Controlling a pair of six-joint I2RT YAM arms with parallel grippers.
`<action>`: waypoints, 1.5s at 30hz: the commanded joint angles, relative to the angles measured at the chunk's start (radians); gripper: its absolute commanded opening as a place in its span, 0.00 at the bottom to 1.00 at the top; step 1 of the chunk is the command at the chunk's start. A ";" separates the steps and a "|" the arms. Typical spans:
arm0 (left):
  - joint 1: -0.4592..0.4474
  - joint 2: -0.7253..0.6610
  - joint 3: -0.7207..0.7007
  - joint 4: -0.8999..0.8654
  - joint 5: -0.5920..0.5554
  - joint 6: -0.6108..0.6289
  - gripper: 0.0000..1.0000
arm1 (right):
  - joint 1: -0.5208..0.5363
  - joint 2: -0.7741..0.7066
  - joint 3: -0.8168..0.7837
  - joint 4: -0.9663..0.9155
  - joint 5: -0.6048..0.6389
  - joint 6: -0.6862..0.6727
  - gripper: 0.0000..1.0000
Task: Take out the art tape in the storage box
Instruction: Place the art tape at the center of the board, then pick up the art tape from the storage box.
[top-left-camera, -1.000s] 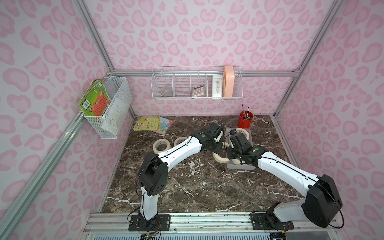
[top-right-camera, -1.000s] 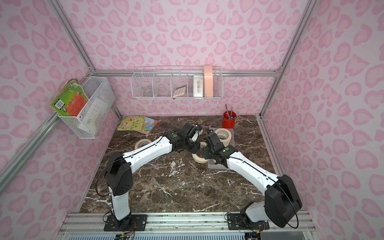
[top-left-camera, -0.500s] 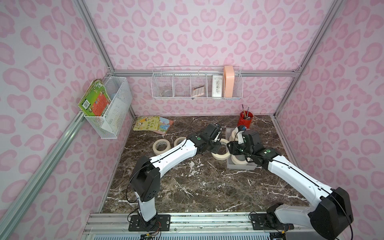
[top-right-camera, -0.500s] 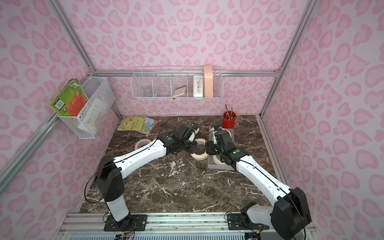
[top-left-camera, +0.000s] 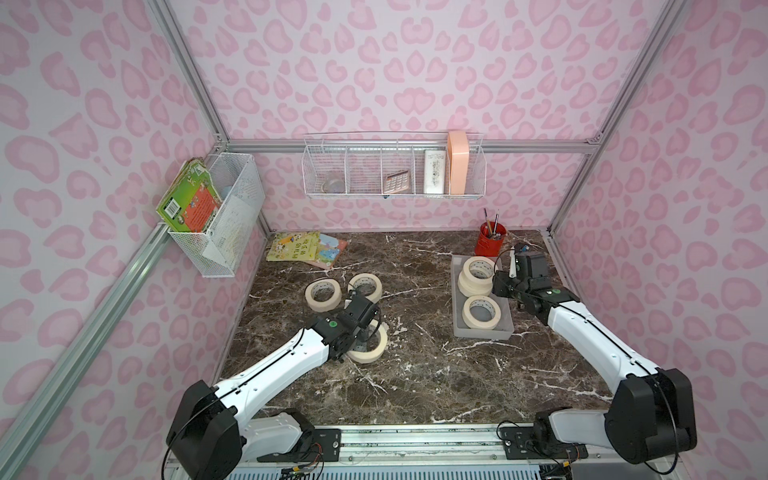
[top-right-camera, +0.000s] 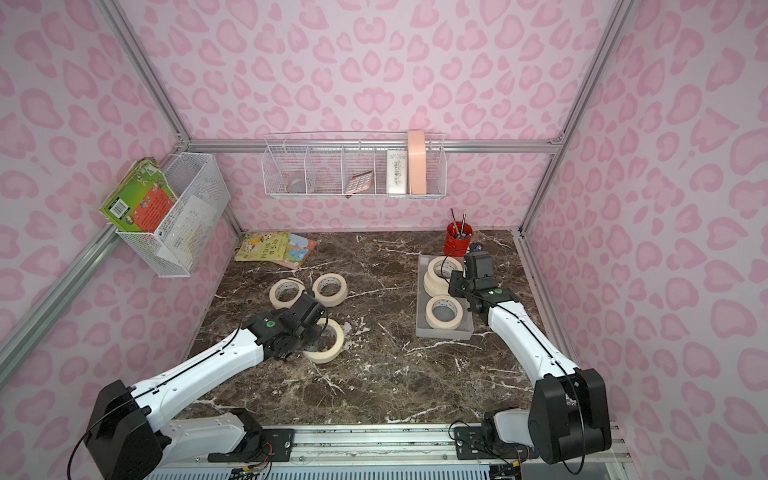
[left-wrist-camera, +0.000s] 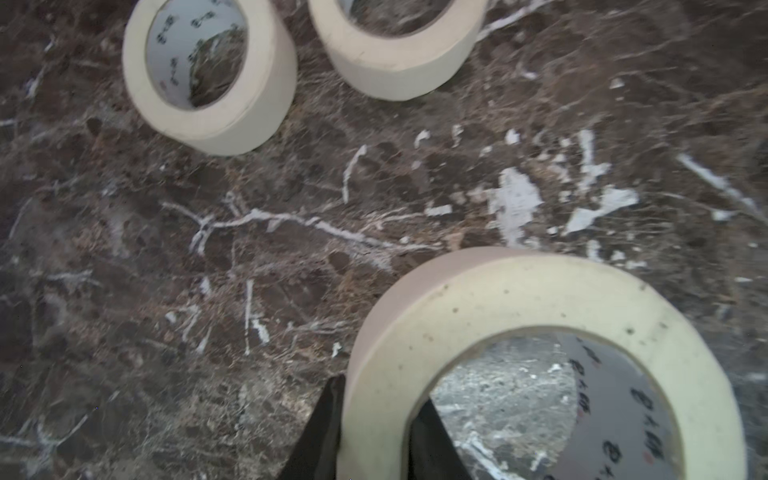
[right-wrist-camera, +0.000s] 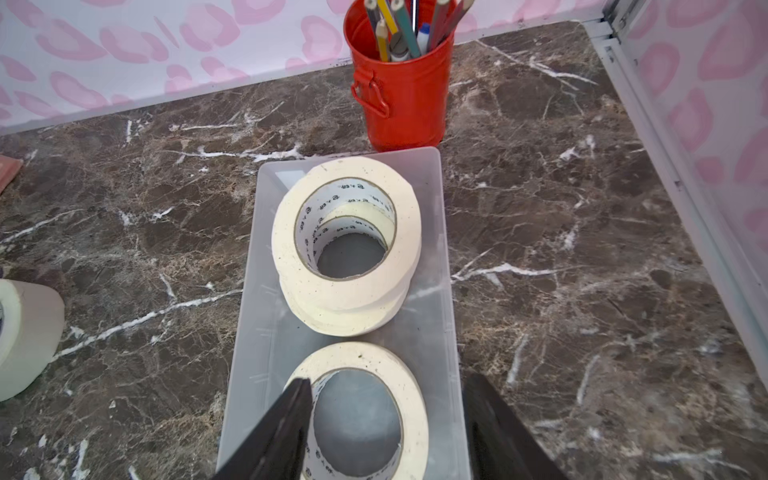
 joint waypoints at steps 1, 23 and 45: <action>0.038 -0.014 -0.054 -0.020 -0.067 -0.088 0.00 | 0.001 0.021 0.023 0.025 0.012 -0.009 0.60; 0.461 0.258 -0.085 0.284 0.070 -0.056 0.00 | -0.114 0.115 0.052 0.073 -0.078 -0.037 0.63; 0.329 -0.125 0.066 -0.006 0.091 0.037 0.84 | -0.100 0.526 0.312 0.066 -0.064 -0.029 0.44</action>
